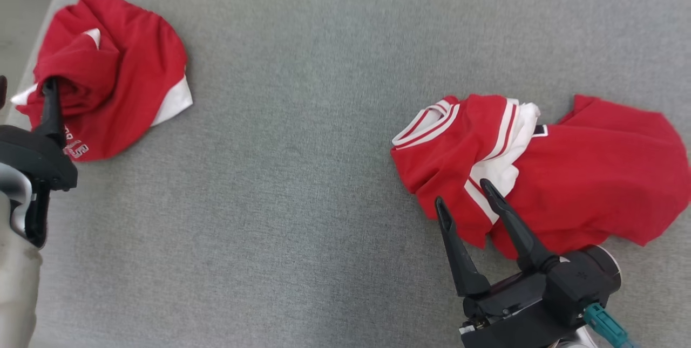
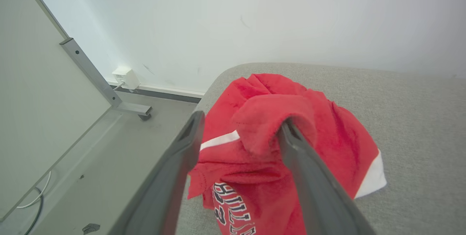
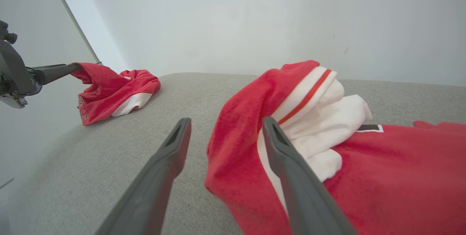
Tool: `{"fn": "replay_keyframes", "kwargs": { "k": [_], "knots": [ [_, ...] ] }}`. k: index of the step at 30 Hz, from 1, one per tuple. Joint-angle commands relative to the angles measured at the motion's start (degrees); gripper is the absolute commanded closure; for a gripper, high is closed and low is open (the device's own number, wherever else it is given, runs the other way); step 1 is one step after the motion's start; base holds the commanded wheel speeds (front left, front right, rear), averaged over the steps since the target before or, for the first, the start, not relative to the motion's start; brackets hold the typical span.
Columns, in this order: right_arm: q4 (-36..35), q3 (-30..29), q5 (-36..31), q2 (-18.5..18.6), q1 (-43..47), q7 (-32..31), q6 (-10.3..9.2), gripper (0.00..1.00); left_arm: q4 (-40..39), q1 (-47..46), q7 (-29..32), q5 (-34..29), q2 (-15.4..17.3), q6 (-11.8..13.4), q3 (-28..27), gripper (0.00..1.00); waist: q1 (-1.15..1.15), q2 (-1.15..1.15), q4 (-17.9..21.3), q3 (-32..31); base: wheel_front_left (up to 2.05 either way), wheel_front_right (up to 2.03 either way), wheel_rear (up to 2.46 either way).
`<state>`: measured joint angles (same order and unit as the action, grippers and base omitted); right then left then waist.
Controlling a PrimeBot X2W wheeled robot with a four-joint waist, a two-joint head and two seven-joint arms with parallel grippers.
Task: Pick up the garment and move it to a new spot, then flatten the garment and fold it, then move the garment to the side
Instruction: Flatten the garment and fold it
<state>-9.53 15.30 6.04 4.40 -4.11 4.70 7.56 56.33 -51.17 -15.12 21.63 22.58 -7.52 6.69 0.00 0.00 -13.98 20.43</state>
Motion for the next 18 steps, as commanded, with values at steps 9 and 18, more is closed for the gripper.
{"fn": "replay_keyframes", "kwargs": {
  "k": [9, 18],
  "knots": [
    [3.7, -0.2, 1.9, -1.0, -0.3, 3.5, -0.15, 0.0, -0.8, 3.0, 0.0, -0.7, 1.3, 0.1, 1.6, 0.0, 0.0, 0.0, 2.7, -5.6, 0.0, 0.0, 0.0],
    [6.8, -2.1, 3.0, -1.5, 1.2, 6.2, -0.15, 0.0, -6.4, 8.1, 0.0, -0.1, 0.7, 0.2, 0.1, 0.0, 0.0, 0.0, 7.7, -10.7, 0.0, 0.0, 0.0]
  ]
}}
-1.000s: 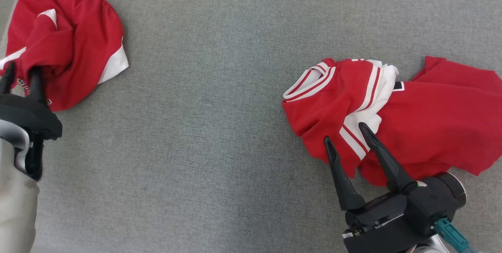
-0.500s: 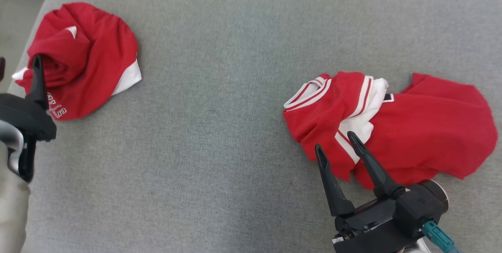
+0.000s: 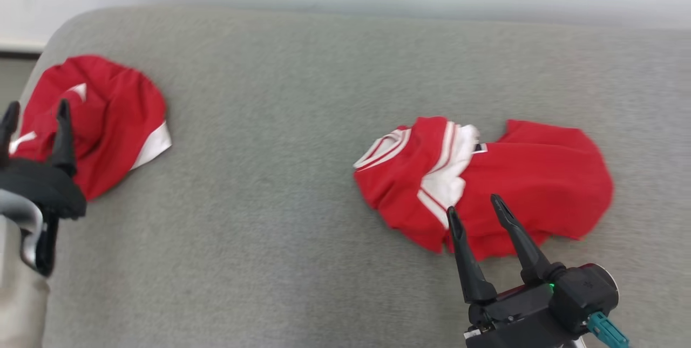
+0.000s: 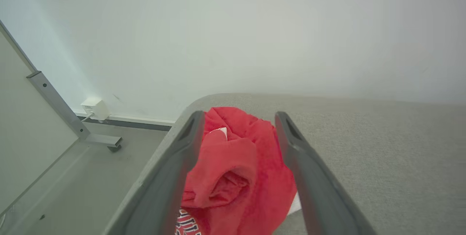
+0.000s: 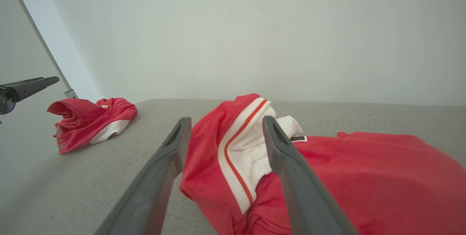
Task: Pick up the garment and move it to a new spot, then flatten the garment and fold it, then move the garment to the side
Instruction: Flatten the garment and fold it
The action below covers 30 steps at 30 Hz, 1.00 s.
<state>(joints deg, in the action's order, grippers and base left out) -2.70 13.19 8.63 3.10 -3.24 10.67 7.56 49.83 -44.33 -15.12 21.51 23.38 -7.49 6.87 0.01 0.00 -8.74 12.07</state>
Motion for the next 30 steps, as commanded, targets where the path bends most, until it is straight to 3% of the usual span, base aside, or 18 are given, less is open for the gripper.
{"fn": "replay_keyframes", "kwargs": {
  "k": [1, 16, 30],
  "knots": [
    [0.2, -0.1, 0.6, -0.2, 0.6, 0.5, -0.15, 0.0, -1.0, 2.0, 0.0, 0.0, -0.3, 0.5, -0.6, 0.0, -0.01, 0.0, 3.1, -2.8, 0.0, 0.0, 0.0],
    [3.9, -2.1, 1.8, -0.3, 4.6, 2.0, -0.15, 0.0, -17.1, 18.1, 0.0, -3.4, -4.0, 2.0, -6.1, 0.0, -0.01, 0.0, 11.4, -11.8, 0.0, 0.0, 0.0],
    [5.7, -6.5, 0.4, -0.3, 6.9, 1.9, -0.15, 0.0, -31.1, 31.8, 0.0, -5.9, -9.2, 2.8, -8.7, 0.0, -0.01, 0.0, 13.0, -13.4, 0.0, 0.0, 0.0]
  ]
}}
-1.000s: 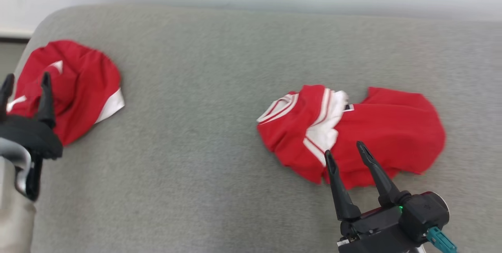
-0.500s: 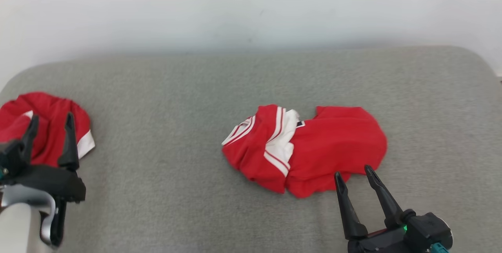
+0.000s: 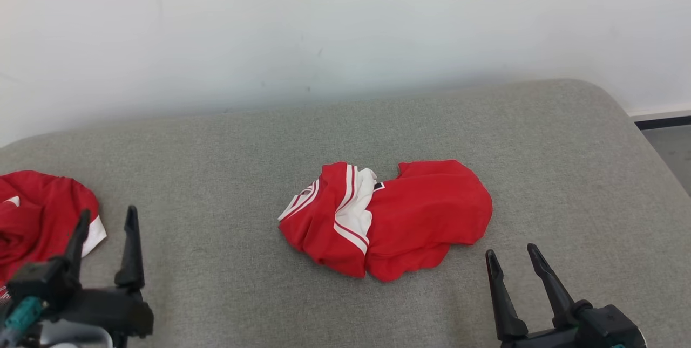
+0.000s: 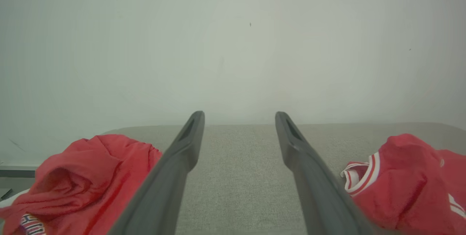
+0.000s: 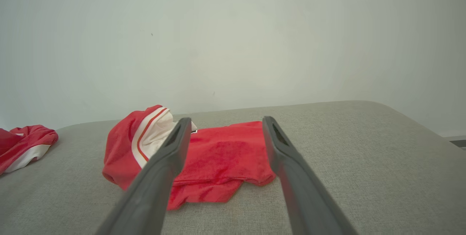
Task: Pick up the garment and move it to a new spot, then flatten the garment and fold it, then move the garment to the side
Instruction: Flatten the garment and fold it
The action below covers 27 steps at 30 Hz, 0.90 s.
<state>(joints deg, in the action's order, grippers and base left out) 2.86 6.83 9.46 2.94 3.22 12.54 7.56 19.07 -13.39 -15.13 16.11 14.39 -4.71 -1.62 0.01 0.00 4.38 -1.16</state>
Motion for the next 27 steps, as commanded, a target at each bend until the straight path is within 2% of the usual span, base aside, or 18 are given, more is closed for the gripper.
{"fn": "replay_keyframes", "kwargs": {
  "k": [1, 14, 27],
  "knots": [
    [0.3, -0.4, -0.5, -0.1, 0.5, 0.0, -0.15, 0.0, -1.1, 1.8, 0.0, -0.7, -0.7, -0.1, -0.2, 0.0, -0.01, 0.0, -0.2, -0.2, 0.0, 0.0, 0.0],
    [3.7, -1.9, -0.1, -0.1, 1.5, 0.7, -0.15, 0.0, -6.0, 11.5, 0.0, -1.8, -4.8, 0.4, -1.1, 0.0, -0.01, 0.0, -2.5, -1.2, 0.0, 0.0, 0.0],
    [5.5, -1.7, 0.3, -0.1, 0.9, 1.1, -0.15, 0.0, -8.3, 14.6, 0.0, -3.7, -7.1, 0.2, -2.7, 0.0, -0.01, 0.0, -3.9, -0.9, 0.0, 0.0, 0.0]
  ]
}}
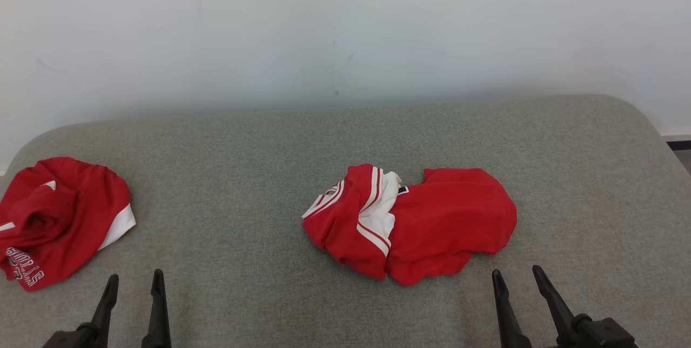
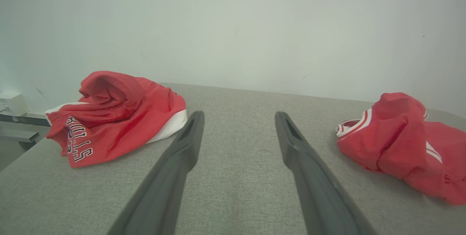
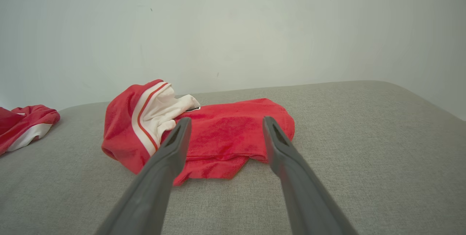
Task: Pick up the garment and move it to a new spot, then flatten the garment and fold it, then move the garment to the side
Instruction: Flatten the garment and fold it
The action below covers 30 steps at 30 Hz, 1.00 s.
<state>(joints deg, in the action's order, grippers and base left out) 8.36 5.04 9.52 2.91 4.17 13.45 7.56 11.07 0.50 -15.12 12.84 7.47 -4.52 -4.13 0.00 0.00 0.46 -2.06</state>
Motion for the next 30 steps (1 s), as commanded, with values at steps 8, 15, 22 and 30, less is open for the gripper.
{"fn": "replay_keyframes", "kwargs": {
  "k": [8, 15, 22, 30],
  "knots": [
    [0.4, 0.4, 0.2, 0.0, -0.1, 0.3, -0.15, 0.0, 0.3, 0.9, 0.0, -1.0, -0.8, -0.5, -0.8, 0.0, 0.0, 0.0, -0.1, 0.0, 0.0, 0.0, 0.0],
    [0.8, 0.4, 0.3, 0.0, -0.2, 0.6, -0.15, 0.0, 0.8, 0.3, 0.0, -1.6, -1.1, -0.7, -1.2, 0.0, 0.0, 0.0, -0.3, 0.0, 0.0, 0.0, 0.0],
    [1.0, 0.6, 0.4, 0.0, -0.3, 0.6, -0.15, 0.0, 0.9, 0.2, 0.0, -1.8, -1.3, -1.0, -1.6, 0.0, 0.0, 0.0, -0.4, -0.1, 0.0, 0.0, 0.0],
    [1.2, 0.8, 0.4, 0.0, -0.8, 0.6, -0.15, 0.0, 1.3, -1.1, 0.0, -2.3, -1.4, -1.5, -1.3, 0.0, 0.0, 0.0, -0.2, 0.2, 0.0, 0.0, 0.0]
  ]
}}
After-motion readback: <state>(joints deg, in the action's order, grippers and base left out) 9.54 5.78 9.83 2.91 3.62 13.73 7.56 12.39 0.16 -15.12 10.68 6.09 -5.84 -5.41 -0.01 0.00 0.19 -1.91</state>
